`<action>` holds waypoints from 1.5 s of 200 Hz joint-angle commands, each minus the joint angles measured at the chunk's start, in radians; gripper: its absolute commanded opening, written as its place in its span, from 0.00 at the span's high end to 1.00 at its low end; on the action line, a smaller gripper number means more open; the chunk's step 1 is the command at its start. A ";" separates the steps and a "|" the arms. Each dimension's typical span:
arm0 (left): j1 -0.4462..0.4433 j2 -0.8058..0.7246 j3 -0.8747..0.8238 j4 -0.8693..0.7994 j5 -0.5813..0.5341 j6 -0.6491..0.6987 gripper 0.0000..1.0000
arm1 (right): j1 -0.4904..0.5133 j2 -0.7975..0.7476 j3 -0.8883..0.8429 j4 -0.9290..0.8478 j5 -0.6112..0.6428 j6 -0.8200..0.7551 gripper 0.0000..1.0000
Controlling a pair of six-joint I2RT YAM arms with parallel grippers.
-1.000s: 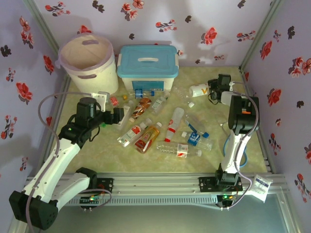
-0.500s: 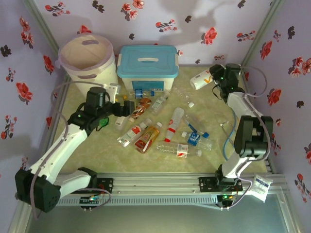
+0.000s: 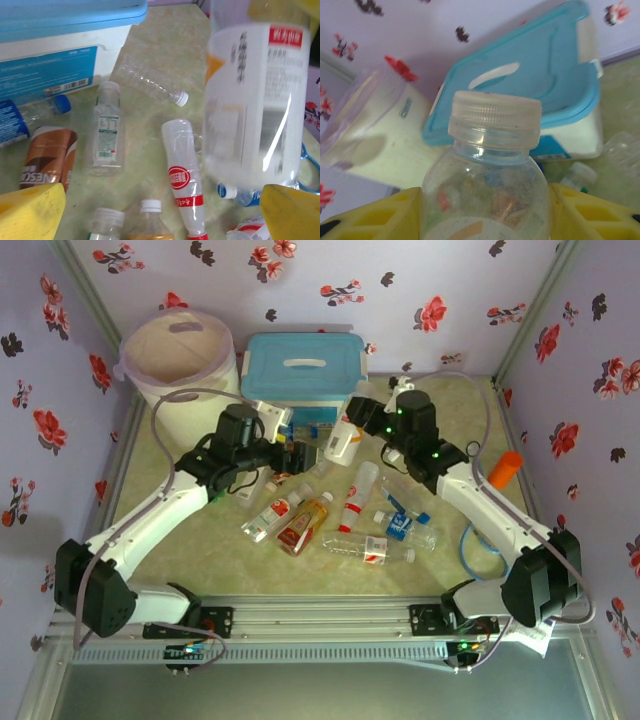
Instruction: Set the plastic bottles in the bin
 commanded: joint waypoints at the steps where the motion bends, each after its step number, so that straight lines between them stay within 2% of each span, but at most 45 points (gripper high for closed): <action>1: -0.014 0.035 0.027 0.090 0.045 -0.051 0.00 | 0.045 -0.020 -0.043 0.046 0.031 -0.033 0.42; 24: -0.024 0.056 -0.005 0.178 0.129 -0.107 0.00 | 0.086 -0.029 -0.059 0.076 0.040 -0.055 0.42; 52: -0.036 0.077 -0.036 0.243 0.157 -0.151 0.00 | 0.110 -0.021 -0.063 0.100 0.032 -0.063 0.42; 115: -0.073 0.175 0.030 0.135 0.176 -0.118 0.01 | 0.127 -0.009 -0.068 0.145 0.012 -0.046 0.42; 136: -0.075 0.179 0.032 0.138 0.177 -0.115 0.08 | 0.127 -0.015 -0.069 0.142 0.013 -0.048 0.43; 160: -0.074 0.180 0.033 0.151 0.177 -0.117 0.25 | 0.128 -0.012 -0.071 0.140 0.011 -0.048 0.43; 180: -0.074 0.183 0.038 0.156 0.177 -0.120 0.29 | 0.128 -0.011 -0.073 0.138 0.014 -0.043 0.41; 196: -0.075 0.182 0.041 0.156 0.176 -0.120 0.37 | 0.127 -0.011 -0.071 0.131 0.018 -0.040 0.38; 217: -0.074 0.178 0.041 0.157 0.174 -0.115 0.44 | 0.126 -0.008 -0.056 0.102 0.012 -0.038 0.26; 241: -0.074 0.169 0.051 0.142 0.157 -0.114 0.46 | 0.115 -0.038 -0.063 0.061 0.061 -0.019 0.12; 268: -0.070 0.141 0.069 0.092 0.113 -0.080 0.48 | 0.061 -0.129 -0.118 0.066 0.056 0.048 0.09; 283: -0.056 0.126 0.097 0.051 0.089 -0.052 0.50 | 0.029 -0.180 -0.128 0.013 0.067 0.054 0.09; 300: -0.028 0.116 0.151 0.007 0.078 -0.018 0.59 | 0.002 -0.231 -0.151 -0.052 0.077 0.056 0.09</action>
